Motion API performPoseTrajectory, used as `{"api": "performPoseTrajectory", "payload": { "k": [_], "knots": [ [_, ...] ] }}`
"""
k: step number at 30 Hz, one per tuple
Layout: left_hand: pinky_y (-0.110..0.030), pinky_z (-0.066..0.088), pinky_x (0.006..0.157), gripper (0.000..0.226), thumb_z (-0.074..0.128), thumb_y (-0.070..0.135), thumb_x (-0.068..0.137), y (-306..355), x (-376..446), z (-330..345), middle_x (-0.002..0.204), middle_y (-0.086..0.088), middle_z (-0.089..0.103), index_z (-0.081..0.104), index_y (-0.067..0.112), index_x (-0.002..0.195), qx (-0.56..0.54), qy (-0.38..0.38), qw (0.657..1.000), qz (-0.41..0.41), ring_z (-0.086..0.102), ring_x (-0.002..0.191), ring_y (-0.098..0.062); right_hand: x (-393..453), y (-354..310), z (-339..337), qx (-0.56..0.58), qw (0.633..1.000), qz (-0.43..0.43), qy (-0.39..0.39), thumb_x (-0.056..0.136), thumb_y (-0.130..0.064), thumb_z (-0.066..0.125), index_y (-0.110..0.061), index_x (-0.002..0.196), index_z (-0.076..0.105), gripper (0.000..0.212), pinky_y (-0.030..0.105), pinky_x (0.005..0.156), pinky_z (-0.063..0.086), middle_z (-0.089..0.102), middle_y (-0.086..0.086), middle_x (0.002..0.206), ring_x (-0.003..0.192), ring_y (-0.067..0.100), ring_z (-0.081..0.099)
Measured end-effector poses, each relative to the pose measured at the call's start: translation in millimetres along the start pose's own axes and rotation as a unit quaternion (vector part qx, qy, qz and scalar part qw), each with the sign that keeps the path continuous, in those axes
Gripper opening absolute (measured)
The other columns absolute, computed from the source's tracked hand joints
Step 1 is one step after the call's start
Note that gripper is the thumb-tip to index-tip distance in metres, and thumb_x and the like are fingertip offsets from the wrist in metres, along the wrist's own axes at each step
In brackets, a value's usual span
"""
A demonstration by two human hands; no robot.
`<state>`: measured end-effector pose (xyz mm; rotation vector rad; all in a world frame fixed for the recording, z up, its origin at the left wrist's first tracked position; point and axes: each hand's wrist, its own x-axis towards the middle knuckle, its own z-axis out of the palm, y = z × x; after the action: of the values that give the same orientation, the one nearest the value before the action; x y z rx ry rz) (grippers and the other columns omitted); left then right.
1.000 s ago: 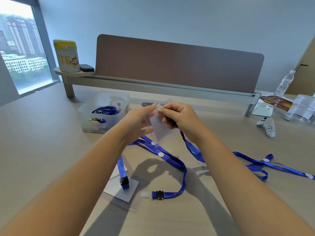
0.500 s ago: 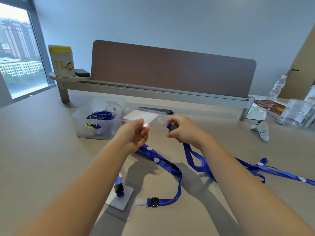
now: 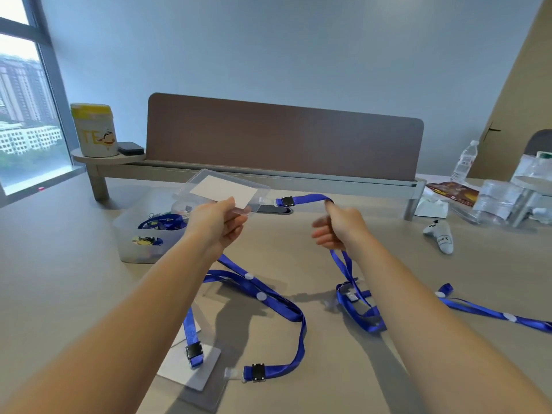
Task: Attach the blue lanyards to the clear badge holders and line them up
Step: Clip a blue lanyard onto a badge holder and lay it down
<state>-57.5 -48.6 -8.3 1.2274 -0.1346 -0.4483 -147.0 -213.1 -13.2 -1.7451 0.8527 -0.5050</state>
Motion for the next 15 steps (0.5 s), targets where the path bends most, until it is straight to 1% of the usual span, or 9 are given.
{"api": "performPoseTrajectory", "payload": {
  "k": [1, 2, 4, 6, 7, 8, 10, 13, 15],
  "knots": [
    [-0.020, 0.047, 0.059, 0.018, 0.047, 0.017, 0.092, 0.4, 0.5, 1.4, 0.068, -0.002, 0.064, 0.049, 0.015, 0.074, -0.001, -0.003, 1.000, 0.001, 0.055, 0.060, -0.008, -1.3, 0.3, 1.1, 0.111, 0.993, 0.015, -0.037, 0.098, -0.027, 0.030, -0.007, 0.078, 0.056, 0.038, 0.020, 0.043, 0.049, 0.062, 0.007, 0.069, 0.042, 0.012, 0.061],
    [-0.019, 0.048, 0.057, 0.018, 0.047, 0.018, 0.092, 0.1, 1.4, 2.2, 0.063, 0.000, 0.066, 0.050, 0.015, 0.074, 0.000, -0.006, 1.000, 0.000, 0.056, 0.057, -0.007, -2.4, 0.7, 1.5, 0.220, 0.973, 0.016, -0.064, 0.098, -0.018, 0.029, -0.008, 0.081, 0.053, 0.031, 0.023, 0.051, 0.052, 0.061, 0.007, 0.075, 0.051, 0.015, 0.064],
    [-0.017, 0.048, 0.053, 0.018, 0.047, 0.018, 0.092, -2.2, 5.3, 2.3, 0.057, 0.002, 0.068, 0.051, 0.015, 0.074, -0.001, -0.005, 1.000, -0.004, 0.057, 0.054, -0.005, -2.2, 0.3, 0.2, 0.388, 0.917, 0.005, -0.092, 0.094, -0.007, 0.029, -0.006, 0.082, 0.049, 0.023, 0.031, 0.071, 0.049, 0.057, 0.007, 0.082, 0.074, 0.023, 0.060],
    [-0.018, 0.048, 0.056, 0.019, 0.047, 0.018, 0.092, -6.4, 11.5, 1.3, 0.069, -0.001, 0.065, 0.050, 0.015, 0.073, -0.001, 0.005, 1.000, -0.008, 0.055, 0.059, -0.007, 1.5, -2.9, -2.7, 0.468, 0.880, 0.004, -0.076, 0.092, -0.006, 0.030, -0.005, 0.077, 0.047, 0.022, 0.037, 0.088, 0.043, 0.055, 0.007, 0.086, 0.087, 0.026, 0.054],
    [-0.018, 0.047, 0.057, 0.019, 0.047, 0.018, 0.092, -9.0, 15.8, 0.7, 0.072, -0.002, 0.064, 0.050, 0.014, 0.073, 0.001, 0.015, 1.000, -0.011, 0.054, 0.060, -0.008, 5.9, -3.8, -4.5, 0.490, 0.870, 0.008, -0.060, 0.093, -0.008, 0.031, -0.006, 0.072, 0.045, 0.025, 0.037, 0.092, 0.041, 0.056, 0.007, 0.087, 0.087, 0.025, 0.054],
    [-0.019, 0.047, 0.059, 0.019, 0.047, 0.018, 0.092, -11.9, 21.1, 0.1, 0.074, -0.003, 0.063, 0.050, 0.014, 0.074, 0.005, 0.028, 0.999, -0.015, 0.054, 0.060, -0.008, 12.7, -3.7, -6.4, 0.501, 0.864, 0.014, -0.041, 0.094, -0.009, 0.031, -0.008, 0.069, 0.044, 0.028, 0.036, 0.090, 0.042, 0.057, 0.006, 0.086, 0.083, 0.023, 0.056],
    [-0.020, 0.047, 0.062, 0.015, 0.048, 0.019, 0.091, -18.3, 33.9, -0.5, 0.076, -0.003, 0.063, 0.050, 0.013, 0.078, 0.020, 0.062, 0.998, -0.018, 0.055, 0.061, -0.009, 27.1, -2.8, -11.2, 0.493, 0.870, 0.022, 0.008, 0.095, -0.011, 0.032, -0.010, 0.069, 0.041, 0.028, 0.030, 0.073, 0.047, 0.058, 0.007, 0.080, 0.071, 0.020, 0.056],
    [-0.019, 0.044, 0.059, 0.010, 0.048, 0.020, 0.091, -29.2, 56.6, 0.5, 0.075, -0.002, 0.062, 0.053, 0.011, 0.089, 0.050, 0.115, 0.992, 0.006, 0.055, 0.060, -0.008, 50.5, 1.3, -21.8, 0.426, 0.899, 0.027, 0.091, 0.095, -0.010, 0.033, -0.013, 0.069, 0.042, 0.028, 0.023, 0.056, 0.040, 0.059, 0.004, 0.072, 0.064, 0.014, 0.052],
    [-0.018, 0.040, 0.054, 0.013, 0.048, 0.020, 0.091, -36.7, 73.3, 1.4, 0.081, -0.003, 0.064, 0.055, 0.010, 0.096, 0.075, 0.145, 0.986, 0.028, 0.051, 0.058, -0.007, 65.4, 4.8, -30.3, 0.379, 0.914, 0.032, 0.142, 0.094, -0.009, 0.034, -0.015, 0.069, 0.042, 0.027, 0.018, 0.045, 0.033, 0.060, 0.002, 0.068, 0.054, 0.011, 0.043]
  ]
}}
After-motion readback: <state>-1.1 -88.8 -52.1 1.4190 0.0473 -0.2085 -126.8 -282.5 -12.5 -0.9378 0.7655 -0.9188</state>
